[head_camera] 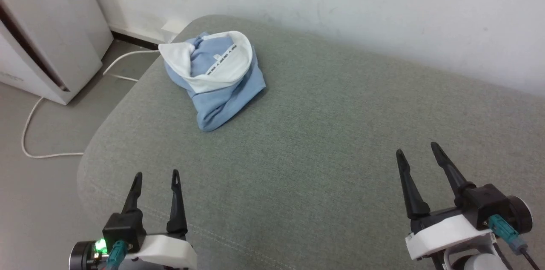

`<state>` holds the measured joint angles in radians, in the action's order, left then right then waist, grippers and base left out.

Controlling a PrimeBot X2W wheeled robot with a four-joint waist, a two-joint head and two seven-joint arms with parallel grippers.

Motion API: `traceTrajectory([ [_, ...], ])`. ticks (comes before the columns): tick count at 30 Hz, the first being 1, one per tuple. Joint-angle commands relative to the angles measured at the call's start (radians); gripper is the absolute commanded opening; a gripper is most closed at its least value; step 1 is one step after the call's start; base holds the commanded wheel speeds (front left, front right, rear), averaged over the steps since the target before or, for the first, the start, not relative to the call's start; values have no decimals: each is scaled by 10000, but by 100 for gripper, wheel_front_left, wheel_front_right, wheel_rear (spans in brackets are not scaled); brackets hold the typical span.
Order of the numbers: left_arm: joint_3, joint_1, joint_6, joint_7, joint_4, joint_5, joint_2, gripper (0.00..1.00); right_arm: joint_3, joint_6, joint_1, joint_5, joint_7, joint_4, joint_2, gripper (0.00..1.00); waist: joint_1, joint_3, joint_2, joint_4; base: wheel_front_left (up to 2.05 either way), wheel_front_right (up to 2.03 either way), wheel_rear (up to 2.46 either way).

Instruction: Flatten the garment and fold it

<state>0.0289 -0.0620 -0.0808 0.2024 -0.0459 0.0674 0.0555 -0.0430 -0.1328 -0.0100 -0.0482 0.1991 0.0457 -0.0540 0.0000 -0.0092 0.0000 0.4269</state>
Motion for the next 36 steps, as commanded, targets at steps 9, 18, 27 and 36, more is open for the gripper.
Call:
traceTrajectory([
  [9, 106, -185, -193, 249, -88, 206, -46, 100, -122, 18, -149, -222, 283, 144, 32, 100, 0, 76, 0, 479, 0, 0, 0],
  [18, 170, -200, -261, 438, -183, 304, -50, 100, -217, 20, -154, -241, 471, 258, 35, 100, 0, 69, 0, 928, 0, 0, 0],
  [27, 253, -224, -318, 594, -229, 366, -53, 100, -278, 21, -166, -276, 626, 344, 38, 100, 0, 82, 0, 1289, 0, 0, 0],
  [36, 236, -223, -272, 594, -254, 337, -53, 100, -302, 21, -184, -318, 626, 385, 38, 100, 0, 52, 0, 1302, 0, 0, 0],
])
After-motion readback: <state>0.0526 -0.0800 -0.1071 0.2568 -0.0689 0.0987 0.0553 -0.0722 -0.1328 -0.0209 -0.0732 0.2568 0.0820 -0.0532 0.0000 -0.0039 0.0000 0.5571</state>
